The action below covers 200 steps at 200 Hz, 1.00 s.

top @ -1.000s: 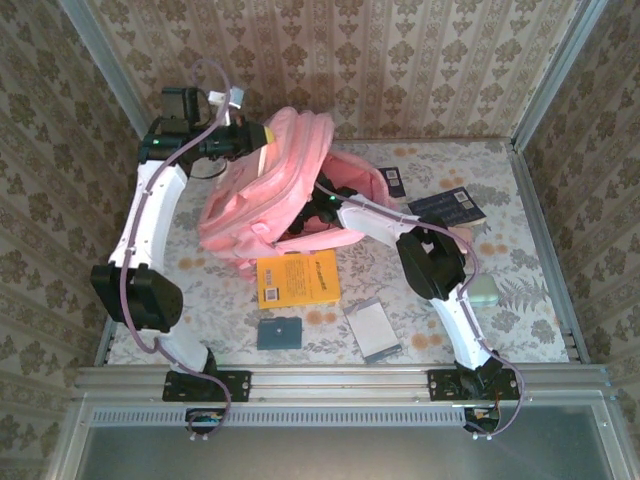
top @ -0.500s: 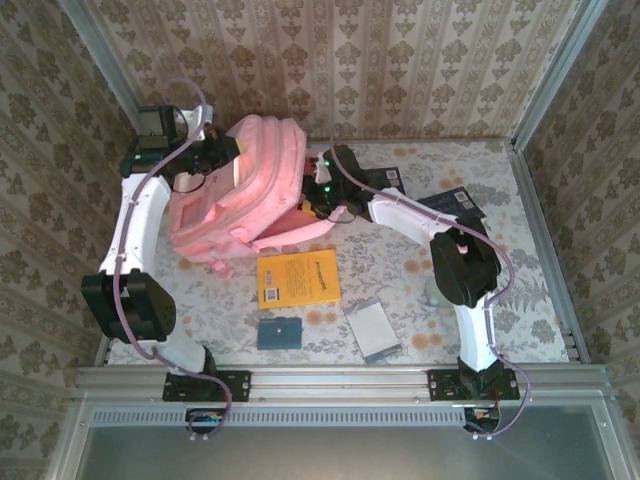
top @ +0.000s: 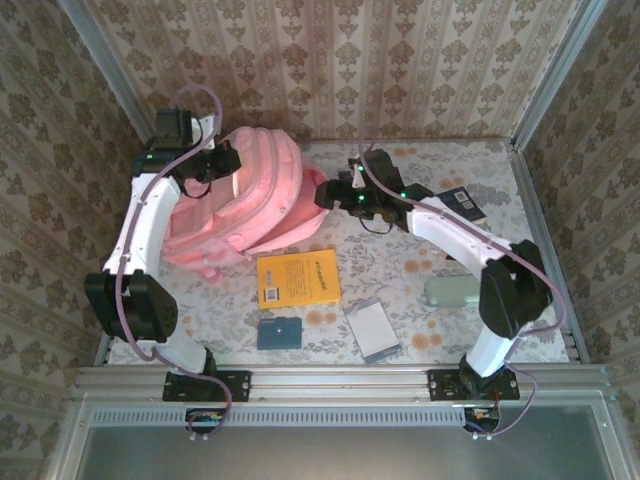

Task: Pack books, pencil case, and school supplies into a backpack

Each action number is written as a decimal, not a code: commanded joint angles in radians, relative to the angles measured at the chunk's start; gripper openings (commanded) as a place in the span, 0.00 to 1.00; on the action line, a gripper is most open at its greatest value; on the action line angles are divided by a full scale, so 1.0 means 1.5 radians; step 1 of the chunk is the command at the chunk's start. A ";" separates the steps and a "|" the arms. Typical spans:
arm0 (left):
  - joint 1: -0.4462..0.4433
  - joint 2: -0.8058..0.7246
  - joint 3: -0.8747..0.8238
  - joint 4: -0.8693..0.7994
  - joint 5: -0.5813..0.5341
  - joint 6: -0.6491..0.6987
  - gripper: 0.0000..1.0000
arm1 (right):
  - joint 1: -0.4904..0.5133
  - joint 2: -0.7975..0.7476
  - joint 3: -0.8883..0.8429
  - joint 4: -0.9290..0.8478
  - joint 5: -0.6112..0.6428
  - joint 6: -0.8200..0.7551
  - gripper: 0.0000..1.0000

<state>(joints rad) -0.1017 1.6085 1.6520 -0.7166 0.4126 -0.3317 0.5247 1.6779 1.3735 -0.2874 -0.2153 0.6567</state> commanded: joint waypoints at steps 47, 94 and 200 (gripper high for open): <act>-0.070 0.025 -0.054 0.068 -0.044 -0.007 0.00 | -0.065 -0.132 -0.136 -0.156 0.237 -0.054 1.00; -0.102 0.024 -0.113 0.154 0.025 -0.053 0.00 | -0.156 -0.139 -0.170 -0.186 0.382 -0.139 1.00; -0.113 -0.016 -0.188 0.253 0.115 -0.104 0.00 | -0.480 -0.111 -0.277 -0.068 0.106 -0.063 1.00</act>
<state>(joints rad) -0.2623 1.6577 1.3632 -0.4240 0.4980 -0.4572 -0.1116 1.4605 0.9909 -0.4507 0.1413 0.4992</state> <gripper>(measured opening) 0.050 0.998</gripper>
